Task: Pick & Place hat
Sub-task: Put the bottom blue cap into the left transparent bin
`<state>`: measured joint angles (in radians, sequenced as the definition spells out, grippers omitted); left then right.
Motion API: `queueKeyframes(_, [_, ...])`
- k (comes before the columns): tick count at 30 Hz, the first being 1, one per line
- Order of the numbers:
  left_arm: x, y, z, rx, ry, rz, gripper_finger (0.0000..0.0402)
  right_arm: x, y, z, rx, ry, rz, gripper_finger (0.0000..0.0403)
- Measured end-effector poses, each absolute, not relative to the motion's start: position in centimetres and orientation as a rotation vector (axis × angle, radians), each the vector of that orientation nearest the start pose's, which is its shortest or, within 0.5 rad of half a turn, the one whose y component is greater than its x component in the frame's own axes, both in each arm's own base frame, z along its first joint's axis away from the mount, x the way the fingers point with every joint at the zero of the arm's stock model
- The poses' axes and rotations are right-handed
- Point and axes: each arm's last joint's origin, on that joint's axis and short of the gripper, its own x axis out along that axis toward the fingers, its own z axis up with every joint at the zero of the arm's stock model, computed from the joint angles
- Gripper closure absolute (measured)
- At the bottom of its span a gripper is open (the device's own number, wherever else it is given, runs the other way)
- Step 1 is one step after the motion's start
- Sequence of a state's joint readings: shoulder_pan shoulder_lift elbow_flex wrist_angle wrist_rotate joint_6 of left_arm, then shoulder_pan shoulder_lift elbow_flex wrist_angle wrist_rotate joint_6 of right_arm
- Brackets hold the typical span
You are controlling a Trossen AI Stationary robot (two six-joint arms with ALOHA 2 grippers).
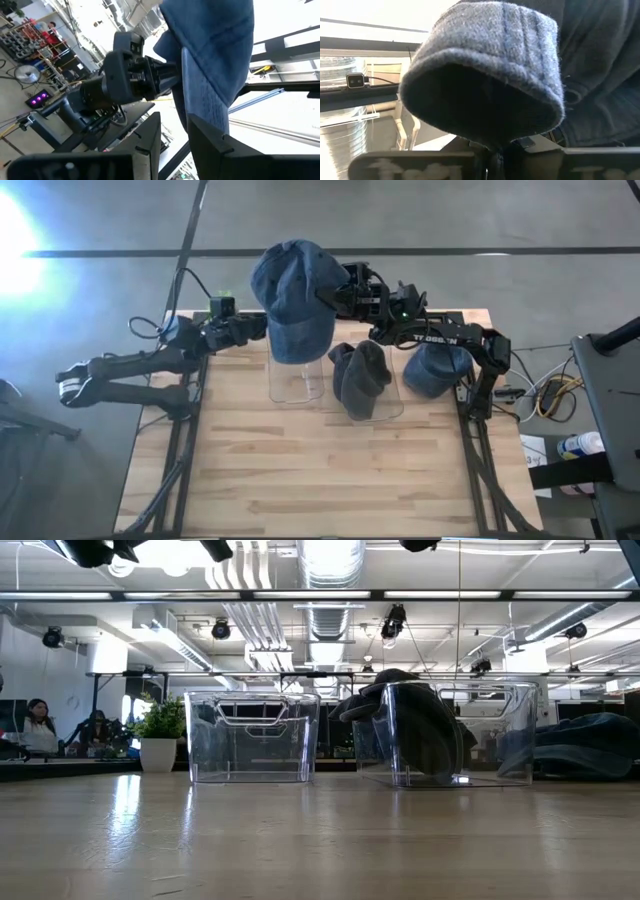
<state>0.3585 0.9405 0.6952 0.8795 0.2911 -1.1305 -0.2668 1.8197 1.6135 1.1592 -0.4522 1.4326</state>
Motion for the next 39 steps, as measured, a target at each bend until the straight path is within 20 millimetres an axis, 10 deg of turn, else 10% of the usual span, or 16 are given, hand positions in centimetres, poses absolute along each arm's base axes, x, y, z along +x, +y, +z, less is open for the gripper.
queueKeyframes(28, [20.2,6.4,39.4,-0.824,-0.547,-0.461,0.0312,38.0,-9.5,44.5,0.980,-0.578,0.745,0.0376])
queueKeyframes(39, [19.8,7.8,36.9,-0.838,-0.476,-0.367,0.0312,37.7,-9.7,44.7,0.970,-0.590,0.749,0.0376])
